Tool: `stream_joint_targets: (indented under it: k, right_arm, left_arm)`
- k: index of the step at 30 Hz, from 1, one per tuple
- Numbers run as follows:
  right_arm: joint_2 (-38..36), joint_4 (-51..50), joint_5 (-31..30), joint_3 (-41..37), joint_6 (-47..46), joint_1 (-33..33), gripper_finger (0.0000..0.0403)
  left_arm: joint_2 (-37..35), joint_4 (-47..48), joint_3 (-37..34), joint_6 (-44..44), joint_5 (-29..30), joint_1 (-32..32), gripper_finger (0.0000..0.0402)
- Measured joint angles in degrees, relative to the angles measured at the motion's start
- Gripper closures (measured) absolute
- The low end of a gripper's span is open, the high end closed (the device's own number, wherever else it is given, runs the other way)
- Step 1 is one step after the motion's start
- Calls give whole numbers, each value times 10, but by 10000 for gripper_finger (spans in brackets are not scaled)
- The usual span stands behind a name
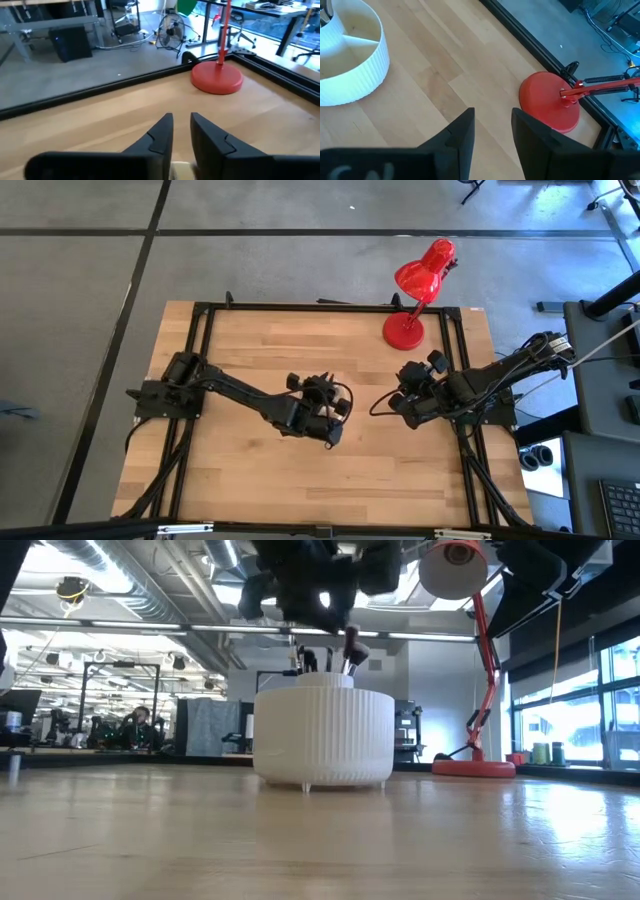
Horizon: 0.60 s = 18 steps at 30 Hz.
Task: Put items in baskets/containers
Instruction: Return to Home Position
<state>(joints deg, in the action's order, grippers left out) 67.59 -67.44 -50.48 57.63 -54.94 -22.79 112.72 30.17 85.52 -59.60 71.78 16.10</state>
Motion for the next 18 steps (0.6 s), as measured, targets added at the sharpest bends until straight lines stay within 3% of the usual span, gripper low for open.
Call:
stream_joint_targets:
  k: [7, 12, 15, 18]
  right_arm:
    - [0, 0, -1, 0, -3, 0, 273]
    - [0, 14, -16, 0, -3, 0, 273]
    - [0, 105, -21, -13, 63, 0, 273]
    - [0, 238, 38, -34, 177, 10, 273]
  left_arm:
    - [-54, 20, 1, 121, -32, 22, 305]
    - [-110, 104, 2, 133, -26, 37, 295]
    - [-129, 194, 2, 108, -38, 29, 301]
    - [-128, 289, 2, 86, -45, 16, 311]
